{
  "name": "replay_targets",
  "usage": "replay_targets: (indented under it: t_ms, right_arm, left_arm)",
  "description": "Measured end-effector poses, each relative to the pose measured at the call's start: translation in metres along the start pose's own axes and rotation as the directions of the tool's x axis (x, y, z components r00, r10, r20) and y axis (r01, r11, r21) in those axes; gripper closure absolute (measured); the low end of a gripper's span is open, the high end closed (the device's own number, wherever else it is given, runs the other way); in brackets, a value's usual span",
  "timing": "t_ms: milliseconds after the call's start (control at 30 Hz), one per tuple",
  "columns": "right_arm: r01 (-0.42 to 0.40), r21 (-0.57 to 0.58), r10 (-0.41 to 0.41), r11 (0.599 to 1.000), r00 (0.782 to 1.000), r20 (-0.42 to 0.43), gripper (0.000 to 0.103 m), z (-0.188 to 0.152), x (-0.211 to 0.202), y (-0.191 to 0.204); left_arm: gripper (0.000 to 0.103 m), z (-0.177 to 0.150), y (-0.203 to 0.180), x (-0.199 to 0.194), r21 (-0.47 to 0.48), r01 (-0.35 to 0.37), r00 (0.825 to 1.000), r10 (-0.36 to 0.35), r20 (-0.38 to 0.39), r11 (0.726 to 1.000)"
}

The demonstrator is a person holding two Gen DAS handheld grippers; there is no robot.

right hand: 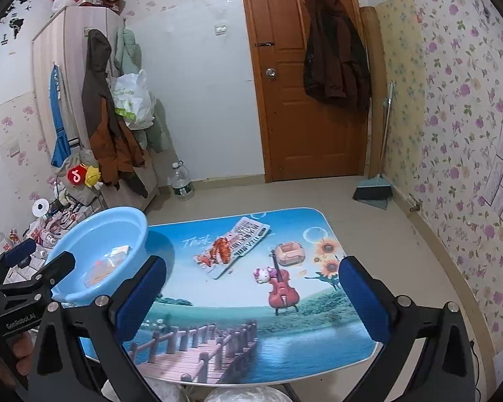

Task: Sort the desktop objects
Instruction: 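Withdraw both grippers from the basin back over the table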

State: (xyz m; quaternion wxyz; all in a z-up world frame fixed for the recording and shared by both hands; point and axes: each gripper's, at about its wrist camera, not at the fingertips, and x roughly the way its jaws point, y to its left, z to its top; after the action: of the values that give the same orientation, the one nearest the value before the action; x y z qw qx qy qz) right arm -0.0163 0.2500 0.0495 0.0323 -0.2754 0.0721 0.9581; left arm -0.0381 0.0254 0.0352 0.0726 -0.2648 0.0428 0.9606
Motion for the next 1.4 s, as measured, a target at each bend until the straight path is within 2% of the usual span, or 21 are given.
replay_targets:
  t_ms: [400,800,967,1200,1400]
  right_arm:
    - [0.056,0.026,-0.055,0.998,0.998,-0.030,0.000,-0.009,0.022,-0.044]
    - [0.110,0.062,-0.105,0.992,0.991,-0.078,0.000,-0.021,0.050,-0.088]
    - [0.112,0.047,-0.108,0.993,0.992,-0.072,0.000,-0.020,0.061,-0.094]
    - [0.102,-0.090,-0.108,0.991,0.992,-0.062,0.000,-0.011,0.083,-0.088]
    - [0.062,-0.070,-0.069,0.996,0.993,-0.099,0.000,-0.010,0.108,-0.099]
  left_arm:
    - [0.000,-0.002,-0.041,0.025,0.049,0.059,0.998,-0.057,-0.042,0.997]
    - [0.000,-0.017,-0.097,0.062,0.113,0.148,0.986,-0.138,-0.093,0.982]
    - [0.000,-0.018,-0.119,0.081,0.131,0.200,0.977,-0.188,-0.099,0.971]
    - [0.001,-0.023,-0.146,0.116,0.154,0.256,0.960,-0.233,-0.153,0.954]
    - [0.008,-0.031,-0.156,0.141,0.164,0.287,0.946,-0.252,-0.205,0.944]
